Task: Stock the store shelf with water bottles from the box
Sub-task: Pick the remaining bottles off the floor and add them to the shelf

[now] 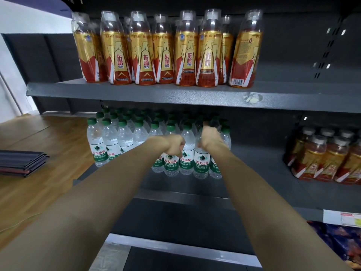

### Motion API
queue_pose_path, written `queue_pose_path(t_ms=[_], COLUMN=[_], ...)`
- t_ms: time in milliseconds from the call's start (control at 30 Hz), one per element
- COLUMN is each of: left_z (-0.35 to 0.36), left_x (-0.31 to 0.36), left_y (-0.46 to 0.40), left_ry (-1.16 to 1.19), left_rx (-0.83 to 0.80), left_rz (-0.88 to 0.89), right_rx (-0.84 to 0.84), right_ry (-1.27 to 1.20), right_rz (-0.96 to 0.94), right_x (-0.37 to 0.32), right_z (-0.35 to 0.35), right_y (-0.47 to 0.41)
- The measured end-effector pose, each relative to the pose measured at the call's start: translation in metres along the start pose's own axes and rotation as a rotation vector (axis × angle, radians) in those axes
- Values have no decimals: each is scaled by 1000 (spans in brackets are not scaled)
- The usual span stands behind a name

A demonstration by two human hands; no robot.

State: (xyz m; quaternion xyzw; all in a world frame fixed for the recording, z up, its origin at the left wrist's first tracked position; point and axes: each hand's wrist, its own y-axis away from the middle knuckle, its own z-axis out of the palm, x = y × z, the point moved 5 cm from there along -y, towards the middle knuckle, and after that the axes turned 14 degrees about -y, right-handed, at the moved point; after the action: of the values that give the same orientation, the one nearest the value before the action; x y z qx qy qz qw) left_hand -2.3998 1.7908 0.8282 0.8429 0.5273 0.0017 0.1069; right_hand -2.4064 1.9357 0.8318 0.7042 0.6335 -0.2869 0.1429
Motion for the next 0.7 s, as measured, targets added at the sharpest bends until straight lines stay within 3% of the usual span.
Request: queue_pose_path(t_ms=[233,433,700], left_z=[1,5,13], left_x=[5,3,-3], left_y=[0,3,0], left_ry=[-40,-58,-53], left_rx=[1,-17,-32], left_rz=[-2,-2,-10], right_rx=[-17,-118,-19], right_ry=[68,304,320], right_rz=[4,-119,-201], right_x=[-6,-9,-3], right_z=[0,-2,3], right_y=[-1,7,2])
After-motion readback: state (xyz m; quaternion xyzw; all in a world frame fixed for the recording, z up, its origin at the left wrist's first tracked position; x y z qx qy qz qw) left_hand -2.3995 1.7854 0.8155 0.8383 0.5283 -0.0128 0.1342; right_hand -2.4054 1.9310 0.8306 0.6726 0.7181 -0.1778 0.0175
